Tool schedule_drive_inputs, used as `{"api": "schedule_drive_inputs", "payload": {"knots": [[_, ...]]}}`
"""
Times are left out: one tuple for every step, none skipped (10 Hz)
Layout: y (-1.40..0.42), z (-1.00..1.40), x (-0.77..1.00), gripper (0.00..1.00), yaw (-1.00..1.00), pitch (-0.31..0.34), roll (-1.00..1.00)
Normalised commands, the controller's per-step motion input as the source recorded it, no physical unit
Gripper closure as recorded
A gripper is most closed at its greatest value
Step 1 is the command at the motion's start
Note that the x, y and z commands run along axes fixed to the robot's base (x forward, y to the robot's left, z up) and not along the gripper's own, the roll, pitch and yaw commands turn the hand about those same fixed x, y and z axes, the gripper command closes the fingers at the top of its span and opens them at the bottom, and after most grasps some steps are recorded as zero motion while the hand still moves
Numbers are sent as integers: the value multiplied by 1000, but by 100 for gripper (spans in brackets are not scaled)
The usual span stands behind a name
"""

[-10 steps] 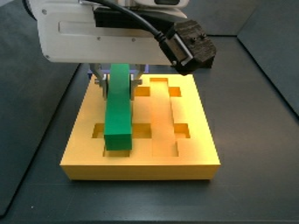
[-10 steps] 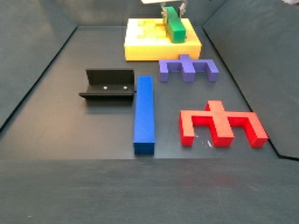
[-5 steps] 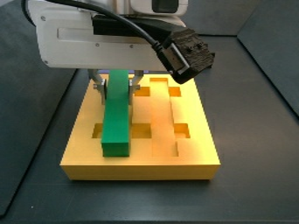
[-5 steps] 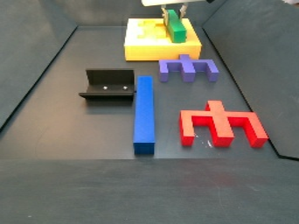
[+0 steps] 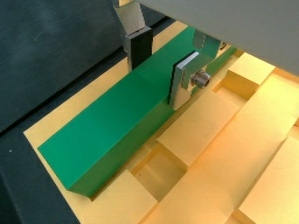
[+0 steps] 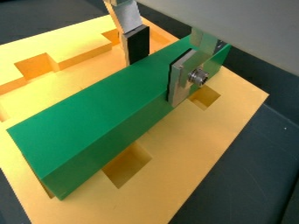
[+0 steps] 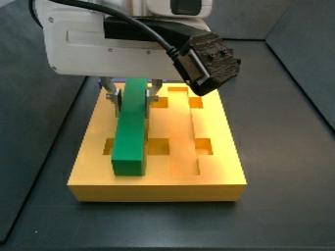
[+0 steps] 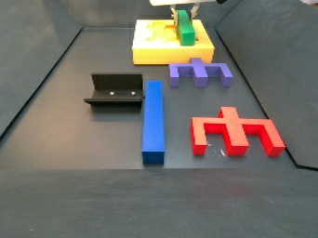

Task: Pick up the green object. Move up. Move to above the board. Insert the green object.
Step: Insert the green object.

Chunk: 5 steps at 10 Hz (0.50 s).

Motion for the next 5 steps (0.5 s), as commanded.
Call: {"api": "schedule_drive_inputs", "payload": {"knots": [[29,-374,326,100,0,89,56],[43,-389,291,100,0,80,44],[9,-369,157,100,0,60,0],[0,-369,0,100,0,13,0],[0,0,0,100,0,0,0]]}}
